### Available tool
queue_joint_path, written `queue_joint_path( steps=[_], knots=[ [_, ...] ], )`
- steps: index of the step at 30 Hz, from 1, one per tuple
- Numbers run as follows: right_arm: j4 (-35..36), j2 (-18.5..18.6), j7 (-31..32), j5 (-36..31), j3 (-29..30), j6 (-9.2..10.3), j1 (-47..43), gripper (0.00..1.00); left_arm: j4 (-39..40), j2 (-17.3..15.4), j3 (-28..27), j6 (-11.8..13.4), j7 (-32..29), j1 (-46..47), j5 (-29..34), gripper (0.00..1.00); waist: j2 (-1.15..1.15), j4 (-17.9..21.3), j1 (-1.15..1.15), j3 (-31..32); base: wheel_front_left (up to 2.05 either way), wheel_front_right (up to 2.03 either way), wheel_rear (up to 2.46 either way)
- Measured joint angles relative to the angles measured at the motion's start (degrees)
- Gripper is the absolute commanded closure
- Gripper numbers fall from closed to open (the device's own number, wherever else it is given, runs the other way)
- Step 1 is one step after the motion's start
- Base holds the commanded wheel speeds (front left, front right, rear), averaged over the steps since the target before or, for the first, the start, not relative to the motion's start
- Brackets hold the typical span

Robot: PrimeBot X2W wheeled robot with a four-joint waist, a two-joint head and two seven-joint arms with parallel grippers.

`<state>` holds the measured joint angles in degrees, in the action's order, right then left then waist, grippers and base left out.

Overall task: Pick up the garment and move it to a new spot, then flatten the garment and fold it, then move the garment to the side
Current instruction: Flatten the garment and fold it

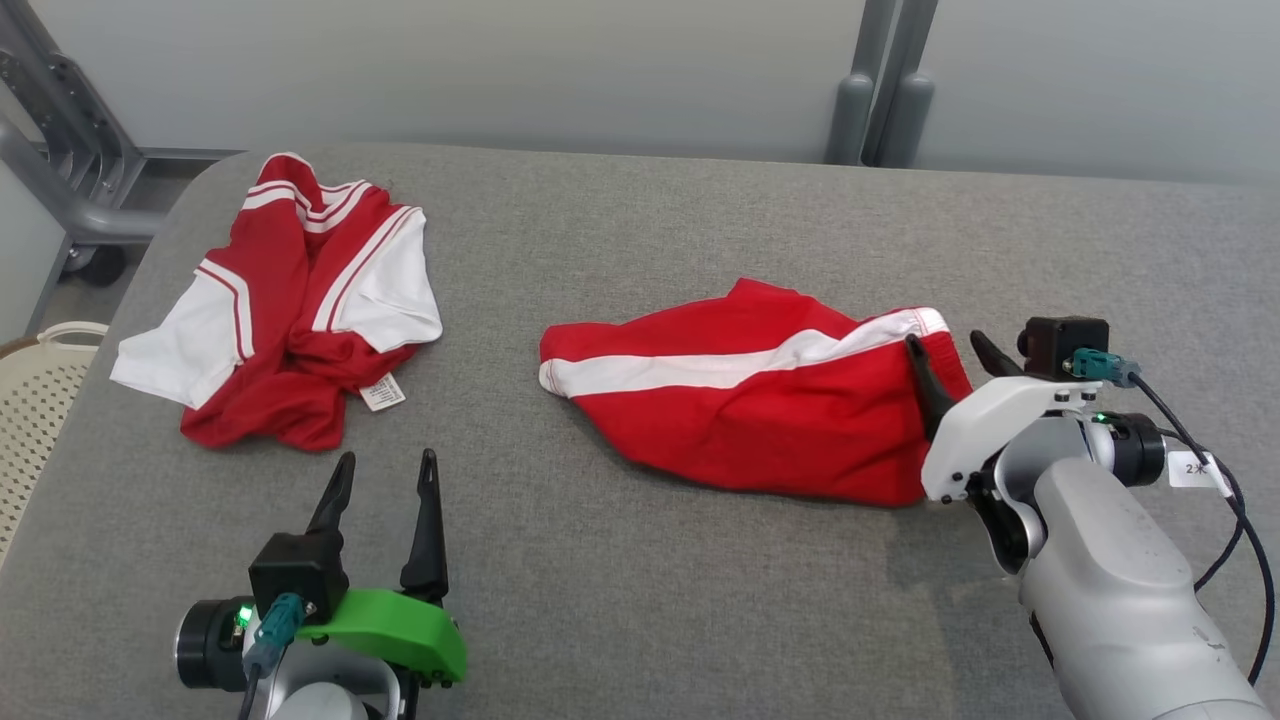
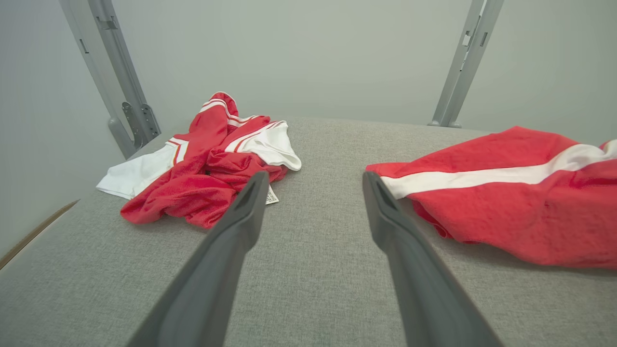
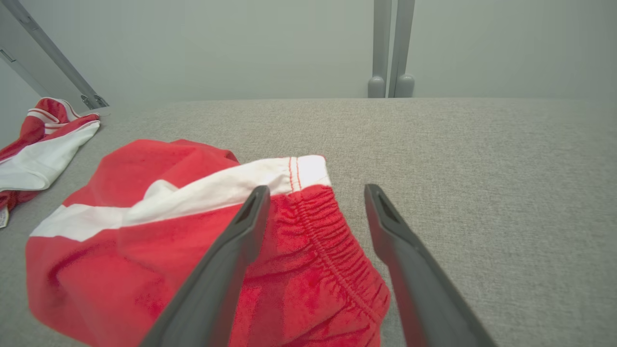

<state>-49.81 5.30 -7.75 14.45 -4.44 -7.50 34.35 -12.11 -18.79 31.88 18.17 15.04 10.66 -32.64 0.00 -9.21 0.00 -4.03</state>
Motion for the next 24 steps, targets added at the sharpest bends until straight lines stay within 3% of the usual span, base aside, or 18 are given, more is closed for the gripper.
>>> queue_joint_path(
  steps=[10,13,16,18,24],
  knots=[
    [-3.94,1.65,3.65,8.27,-8.00,0.00,1.19,0.02,1.18,0.01,-2.30,-0.26,0.00,-2.21,0.41,0.00,0.00,-1.45,0.00,0.00,0.00,0.00,0.00],
    [-3.99,2.60,3.85,10.23,-10.77,0.01,1.62,0.41,1.53,0.00,-3.02,-0.30,0.00,-2.45,0.51,0.00,0.00,-1.23,0.00,-0.26,0.00,0.00,0.00],
    [-4.34,3.49,4.22,11.52,-13.49,0.01,2.43,0.70,1.58,0.05,-3.50,-0.51,0.00,-2.46,0.67,0.00,0.00,-1.01,0.00,-0.54,0.00,0.00,0.00],
    [-4.64,4.13,4.21,12.16,-15.32,0.00,2.60,1.00,1.58,0.11,-3.72,-0.58,0.00,-2.48,0.70,0.00,0.00,-0.85,0.00,-0.69,0.00,0.00,0.00],
    [-4.79,6.34,3.64,14.28,-20.38,0.00,3.76,1.00,1.46,0.23,-4.38,-0.77,0.00,-2.70,1.04,0.00,0.00,-0.05,0.00,-1.06,0.00,0.00,0.00]
  ],
)
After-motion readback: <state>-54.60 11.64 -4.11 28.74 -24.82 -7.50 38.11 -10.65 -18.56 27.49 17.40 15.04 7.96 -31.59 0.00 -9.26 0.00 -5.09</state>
